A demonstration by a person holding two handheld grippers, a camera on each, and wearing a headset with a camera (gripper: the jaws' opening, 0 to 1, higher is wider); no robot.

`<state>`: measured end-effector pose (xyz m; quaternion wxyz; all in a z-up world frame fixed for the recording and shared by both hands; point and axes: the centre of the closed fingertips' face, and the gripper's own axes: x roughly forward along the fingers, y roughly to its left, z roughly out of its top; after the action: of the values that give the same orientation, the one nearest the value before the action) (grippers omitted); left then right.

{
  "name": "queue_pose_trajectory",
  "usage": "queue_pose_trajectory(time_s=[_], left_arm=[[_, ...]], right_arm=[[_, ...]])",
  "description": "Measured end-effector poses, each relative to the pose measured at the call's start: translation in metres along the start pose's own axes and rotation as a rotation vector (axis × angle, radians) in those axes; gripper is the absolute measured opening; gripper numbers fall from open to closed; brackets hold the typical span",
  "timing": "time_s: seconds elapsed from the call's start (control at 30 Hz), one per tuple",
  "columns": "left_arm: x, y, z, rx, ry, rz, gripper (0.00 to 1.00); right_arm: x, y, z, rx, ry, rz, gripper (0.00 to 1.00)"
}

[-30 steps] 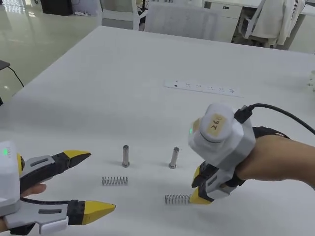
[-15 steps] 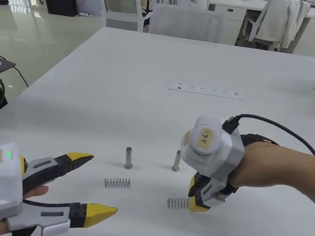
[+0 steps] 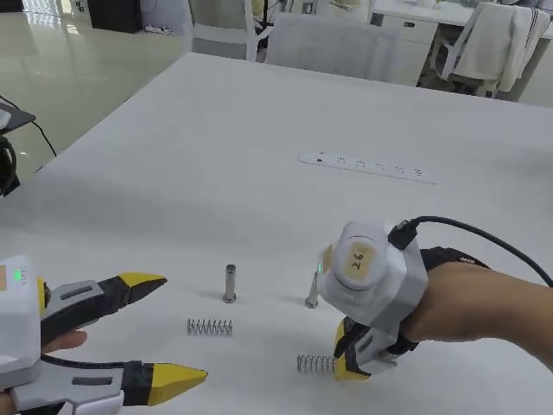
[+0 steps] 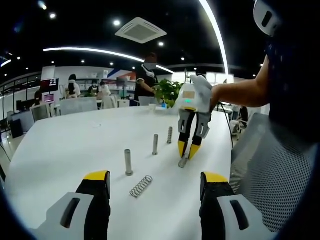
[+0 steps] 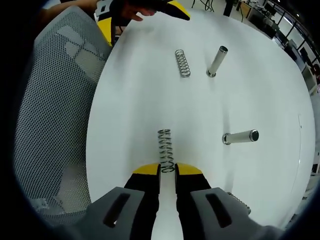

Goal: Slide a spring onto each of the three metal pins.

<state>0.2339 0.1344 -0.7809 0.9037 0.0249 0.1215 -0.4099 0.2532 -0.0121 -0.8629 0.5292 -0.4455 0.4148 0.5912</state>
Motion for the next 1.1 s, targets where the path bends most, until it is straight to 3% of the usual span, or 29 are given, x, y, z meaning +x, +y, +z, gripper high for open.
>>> queue_pose_trajectory(time_s=[0.47,0.83,1.1], left_arm=[[0.001,-0.003,-0.001,0.0,0.004,-0.009,0.66],[0.008,-0.016,0.001,0.01,0.009,-0.068,0.6],[0.016,-0.028,0.004,0.007,0.014,-0.122,0.51]], right_arm=[[-0.009,-0.003,0.004,0.016,-0.021,-0.019,0.08],[-0.033,-0.003,0.024,0.027,-0.091,-0.043,0.08],[-0.049,0.004,0.046,0.025,-0.167,-0.025,0.08]])
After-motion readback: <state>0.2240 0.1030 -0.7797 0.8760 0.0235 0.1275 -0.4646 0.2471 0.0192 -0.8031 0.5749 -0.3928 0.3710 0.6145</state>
